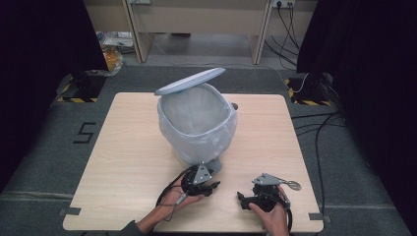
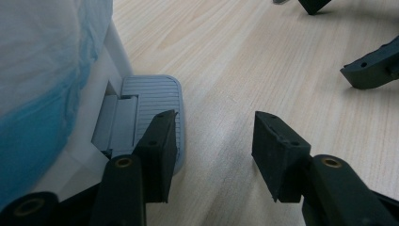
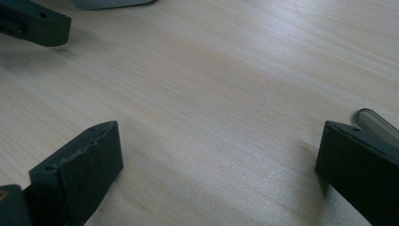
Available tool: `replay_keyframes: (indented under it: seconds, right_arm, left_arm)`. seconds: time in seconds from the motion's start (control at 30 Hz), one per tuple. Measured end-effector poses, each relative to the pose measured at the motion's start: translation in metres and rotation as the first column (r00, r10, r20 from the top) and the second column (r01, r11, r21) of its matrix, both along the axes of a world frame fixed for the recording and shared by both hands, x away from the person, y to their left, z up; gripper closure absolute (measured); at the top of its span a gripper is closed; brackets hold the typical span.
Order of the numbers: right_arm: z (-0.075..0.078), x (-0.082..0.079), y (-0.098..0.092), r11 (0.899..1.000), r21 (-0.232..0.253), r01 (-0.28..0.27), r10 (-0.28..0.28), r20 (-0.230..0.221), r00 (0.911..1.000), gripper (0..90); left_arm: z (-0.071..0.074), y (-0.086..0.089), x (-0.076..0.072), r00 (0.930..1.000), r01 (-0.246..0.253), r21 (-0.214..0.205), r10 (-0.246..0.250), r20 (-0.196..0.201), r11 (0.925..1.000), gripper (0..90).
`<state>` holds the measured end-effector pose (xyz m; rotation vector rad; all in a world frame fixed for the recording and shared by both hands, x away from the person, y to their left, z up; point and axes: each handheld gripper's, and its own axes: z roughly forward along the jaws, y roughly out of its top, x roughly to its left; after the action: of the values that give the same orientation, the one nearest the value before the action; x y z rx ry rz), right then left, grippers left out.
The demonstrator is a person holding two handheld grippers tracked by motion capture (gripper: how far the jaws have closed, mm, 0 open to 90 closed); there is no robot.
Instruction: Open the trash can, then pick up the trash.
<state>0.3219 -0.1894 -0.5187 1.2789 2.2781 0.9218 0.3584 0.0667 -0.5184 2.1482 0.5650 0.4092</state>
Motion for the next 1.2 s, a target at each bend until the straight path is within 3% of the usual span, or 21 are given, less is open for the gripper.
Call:
replay_keyframes:
  seconds: [0.17, 0.3, 0.37, 0.53, 0.9, 1.2]
  right_arm:
    - [0.0, 0.0, 0.0, 1.0, 0.001, -0.009, 0.009, 0.007, 0.9999, 2.6]
    - [0.002, -0.001, -0.002, 0.999, 0.018, -0.034, 0.033, 0.035, 0.9989, 20.8]
    - [0.004, -0.002, -0.002, 0.999, 0.016, -0.032, 0.031, 0.047, 0.9984, 15.9]
    - [0.013, -0.004, -0.007, 0.999, 0.026, -0.029, 0.026, 0.101, 0.9945, 21.7]
    - [0.03, -0.003, -0.046, 0.997, 0.068, 0.024, -0.033, 0.14, 0.9896, 35.0]
    - [0.023, 0.003, -0.07, 0.997, 0.018, 0.071, -0.072, 0.126, 0.9894, 45.2]
  left_arm:
    - [0.0, 0.0, 0.0, 1.0, 0.0, 0.0, 0.0, 0.0, 1.0, 49.9]
    - [0.0, 0.0, 0.0, 1.0, 0.002, 0.003, -0.002, 0.002, 1.0, 49.9]
    - [0.0, -0.001, -0.001, 1.0, 0.002, 0.004, -0.002, 0.003, 1.0, 49.6]
    - [0.0, 0.0, 0.0, 1.0, 0.002, -0.001, -0.002, -0.001, 1.0, 49.6]
    - [0.0, 0.0, 0.0, 1.0, 0.004, -0.001, -0.004, -0.003, 1.0, 49.3]
    - [0.0, 0.0, 0.0, 1.0, 0.004, -0.001, -0.004, -0.002, 1.0, 49.1]
